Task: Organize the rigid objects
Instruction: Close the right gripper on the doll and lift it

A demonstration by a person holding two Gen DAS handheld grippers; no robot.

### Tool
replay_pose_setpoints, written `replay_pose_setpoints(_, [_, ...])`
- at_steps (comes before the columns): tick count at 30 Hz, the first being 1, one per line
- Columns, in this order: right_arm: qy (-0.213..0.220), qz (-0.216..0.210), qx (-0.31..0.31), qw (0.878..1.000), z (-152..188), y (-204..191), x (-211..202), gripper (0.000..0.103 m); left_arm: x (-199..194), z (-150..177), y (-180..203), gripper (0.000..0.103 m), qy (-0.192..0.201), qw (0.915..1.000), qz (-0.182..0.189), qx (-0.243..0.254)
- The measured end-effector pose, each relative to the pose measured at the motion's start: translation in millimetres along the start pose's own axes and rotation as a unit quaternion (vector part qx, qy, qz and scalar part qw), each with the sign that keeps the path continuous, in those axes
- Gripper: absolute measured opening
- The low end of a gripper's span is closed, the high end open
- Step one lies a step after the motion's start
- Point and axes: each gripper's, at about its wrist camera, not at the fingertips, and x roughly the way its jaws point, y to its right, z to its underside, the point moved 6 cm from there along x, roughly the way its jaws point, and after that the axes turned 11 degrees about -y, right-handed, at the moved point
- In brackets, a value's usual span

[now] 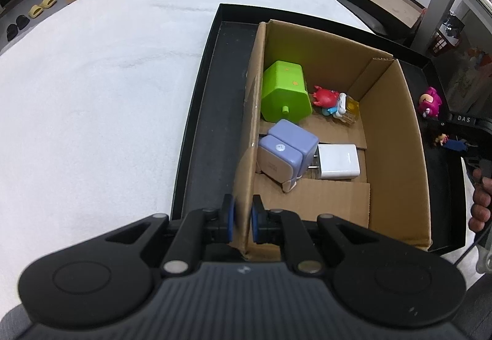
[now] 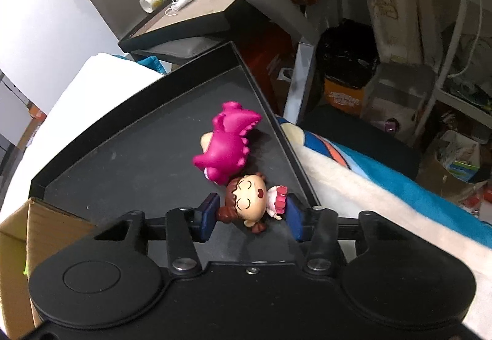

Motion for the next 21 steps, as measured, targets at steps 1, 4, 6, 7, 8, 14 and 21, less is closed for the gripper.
replay_pose_setpoints(1, [0.001,0.001,-0.002,1.000,1,-1,-4,0.042,0,0,0,0.010,0.000,1.0000,0.001,0.000])
replay_pose_setpoints(4, [-0.001,-0.005,-0.009,1.000,6,-6,-13,0.042,0,0,0,0.010,0.001,1.0000,0.002,0.000])
replay_pose_setpoints(6, [-0.007,-0.003,-0.016,1.000,10,-10,-17,0.042,-1,1,1,0.010,0.003,1.0000,0.002,0.001])
replay_pose_setpoints(7, [-0.012,-0.005,-0.016,1.000,11,-10,-18,0.042,-1,1,1,0.010,0.004,1.0000,0.002,0.002])
replay_pose_setpoints(8, [-0.016,-0.008,-0.014,1.000,12,-11,-19,0.042,-1,2,1,0.010,0.005,1.0000,0.003,0.001])
replay_pose_setpoints(14, [-0.021,-0.020,-0.013,0.999,17,-16,-38,0.042,-1,2,-2,0.010,0.009,0.9999,0.007,-0.002])
replay_pose_setpoints(21, [-0.016,-0.023,-0.031,0.999,23,-29,-61,0.042,-3,3,-4,0.011,0.011,0.9998,0.016,-0.002])
